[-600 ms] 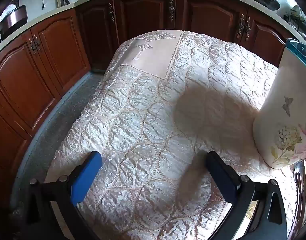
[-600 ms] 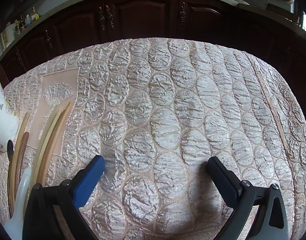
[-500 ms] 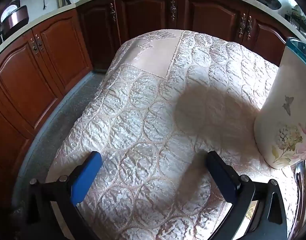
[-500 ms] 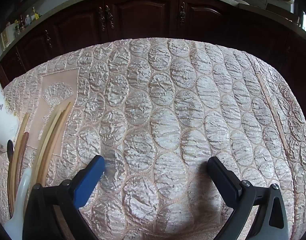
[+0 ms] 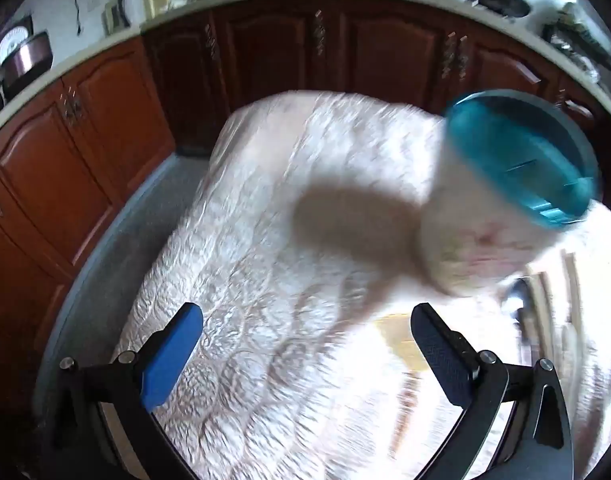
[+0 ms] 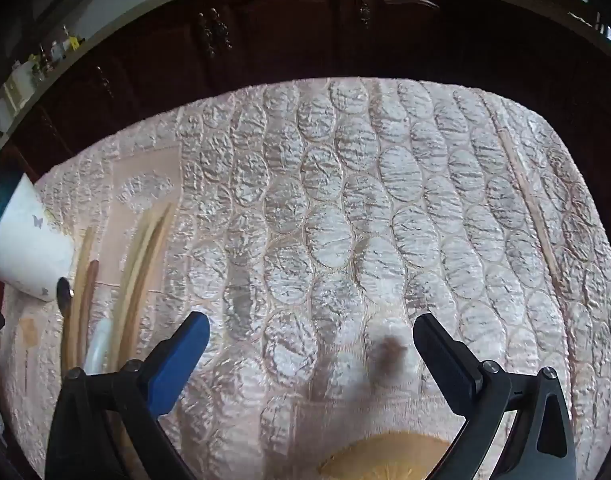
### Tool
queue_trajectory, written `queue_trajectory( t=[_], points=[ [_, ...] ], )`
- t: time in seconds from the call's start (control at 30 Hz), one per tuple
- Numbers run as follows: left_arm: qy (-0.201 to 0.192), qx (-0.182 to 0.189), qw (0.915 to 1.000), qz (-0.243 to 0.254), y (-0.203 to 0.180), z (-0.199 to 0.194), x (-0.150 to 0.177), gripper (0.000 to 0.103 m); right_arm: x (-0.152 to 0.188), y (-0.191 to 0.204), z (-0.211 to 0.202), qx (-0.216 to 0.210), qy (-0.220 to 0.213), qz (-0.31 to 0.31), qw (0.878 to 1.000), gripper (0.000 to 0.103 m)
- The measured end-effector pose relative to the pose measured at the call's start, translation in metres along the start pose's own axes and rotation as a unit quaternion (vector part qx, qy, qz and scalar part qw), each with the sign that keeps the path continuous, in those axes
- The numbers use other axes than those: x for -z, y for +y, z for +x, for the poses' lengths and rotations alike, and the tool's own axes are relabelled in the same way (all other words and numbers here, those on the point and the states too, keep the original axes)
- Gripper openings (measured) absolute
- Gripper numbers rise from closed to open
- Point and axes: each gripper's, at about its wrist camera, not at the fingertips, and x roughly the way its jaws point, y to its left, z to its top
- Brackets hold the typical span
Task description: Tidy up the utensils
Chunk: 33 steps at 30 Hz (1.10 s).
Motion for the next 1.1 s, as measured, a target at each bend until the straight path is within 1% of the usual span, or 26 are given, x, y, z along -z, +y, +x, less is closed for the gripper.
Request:
queue_trajectory(
  t=[0.1, 0.2, 0.23, 0.27, 0.3, 0.37, 0.4, 0.5, 0.6, 0.73, 0.9, 1.1],
  points=[
    [-0.016, 0.012, 0.9998, 0.005, -0.019, -0.032, -0.007, 0.103, -0.001, 0.001, -0.041, -0.001, -0.030, -0.007, 1.000, 0.103],
    [-0.023, 0.026, 0.9993, 0.009, -0.037, -0.054, -0.026, 0.103, 0.001, 0.016, -0.070, -0.006, -0.060, -0.016, 0.998, 0.103],
    [-0.026, 0.030, 0.9991, 0.011, -0.040, -0.059, -0.030, 0.103, 0.001, 0.019, -0.083, -0.010, -0.070, -0.021, 0.997, 0.103],
    [-0.029, 0.032, 0.9990, 0.013, -0.041, -0.053, -0.031, 0.103, 0.000, 0.023, -0.094, -0.014, -0.078, -0.024, 0.997, 0.103],
    [-0.030, 0.034, 0.9989, 0.016, -0.045, -0.055, -0.033, 0.103, 0.005, 0.026, -0.101, -0.015, -0.083, -0.025, 0.996, 0.103],
    [-0.035, 0.040, 0.9984, 0.021, -0.049, -0.062, -0.035, 0.103, 0.006, 0.036, -0.120, -0.021, -0.093, -0.030, 0.995, 0.103],
    [-0.039, 0.041, 0.9981, 0.023, -0.052, -0.066, -0.036, 0.103, 0.007, 0.048, -0.110, -0.020, -0.095, -0.030, 0.995, 0.103],
    [-0.050, 0.047, 0.9971, 0.030, -0.060, -0.076, -0.037, 0.103, 0.009, 0.061, -0.129, -0.035, -0.115, -0.031, 0.992, 0.103],
    [-0.062, 0.053, 0.9961, 0.035, -0.062, -0.081, -0.033, 0.103, 0.007, 0.074, -0.137, -0.043, -0.115, -0.034, 0.992, 0.103],
    [-0.073, 0.057, 0.9950, 0.036, -0.065, -0.090, -0.032, 0.103, 0.009, 0.081, -0.150, -0.051, -0.131, -0.039, 0.989, 0.103],
    [-0.085, 0.058, 0.9937, 0.045, -0.071, -0.098, -0.031, 0.103, 0.005, 0.081, -0.160, -0.068, -0.137, -0.030, 0.988, 0.103],
    [-0.092, 0.069, 0.9920, 0.052, -0.077, -0.104, -0.028, 0.103, 0.003, 0.083, -0.167, -0.059, -0.142, -0.036, 0.987, 0.103]
  ],
)
